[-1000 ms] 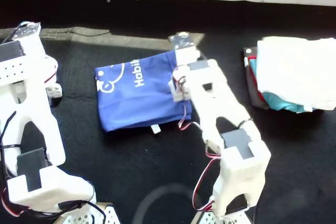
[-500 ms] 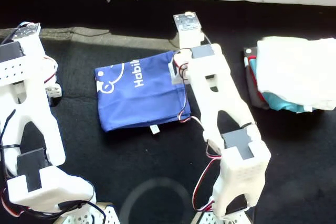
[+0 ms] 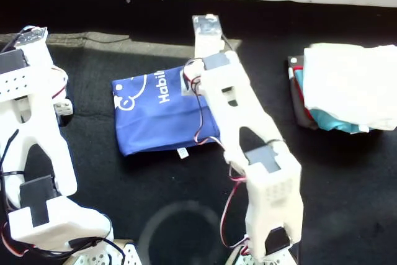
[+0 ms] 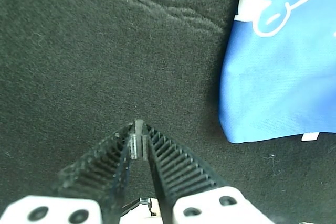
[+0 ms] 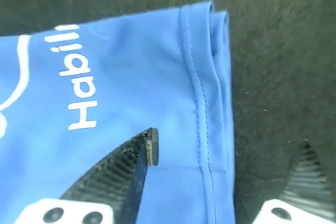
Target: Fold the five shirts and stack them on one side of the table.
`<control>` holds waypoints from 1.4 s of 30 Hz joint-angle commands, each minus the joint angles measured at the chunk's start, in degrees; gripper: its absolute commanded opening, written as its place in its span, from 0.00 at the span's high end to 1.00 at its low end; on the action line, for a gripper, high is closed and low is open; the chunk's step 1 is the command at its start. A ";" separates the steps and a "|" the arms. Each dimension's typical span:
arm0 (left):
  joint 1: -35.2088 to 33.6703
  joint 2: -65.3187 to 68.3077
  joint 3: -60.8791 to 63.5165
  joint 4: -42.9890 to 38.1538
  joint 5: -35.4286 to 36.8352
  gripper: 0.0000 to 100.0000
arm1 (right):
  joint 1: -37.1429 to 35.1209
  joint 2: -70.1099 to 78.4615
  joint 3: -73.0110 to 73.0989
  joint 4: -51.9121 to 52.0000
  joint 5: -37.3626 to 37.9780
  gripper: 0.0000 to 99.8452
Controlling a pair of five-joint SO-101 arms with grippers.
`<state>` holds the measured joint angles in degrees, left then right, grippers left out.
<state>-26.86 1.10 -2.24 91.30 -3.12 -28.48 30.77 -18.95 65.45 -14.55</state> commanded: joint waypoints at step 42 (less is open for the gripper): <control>-4.26 -2.15 -0.04 -3.78 -0.44 0.99 | 12.88 20.70 -65.27 35.82 14.59 0.99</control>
<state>-30.99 1.10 -2.07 89.36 -3.12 -18.55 65.23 -88.40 100.44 -1.54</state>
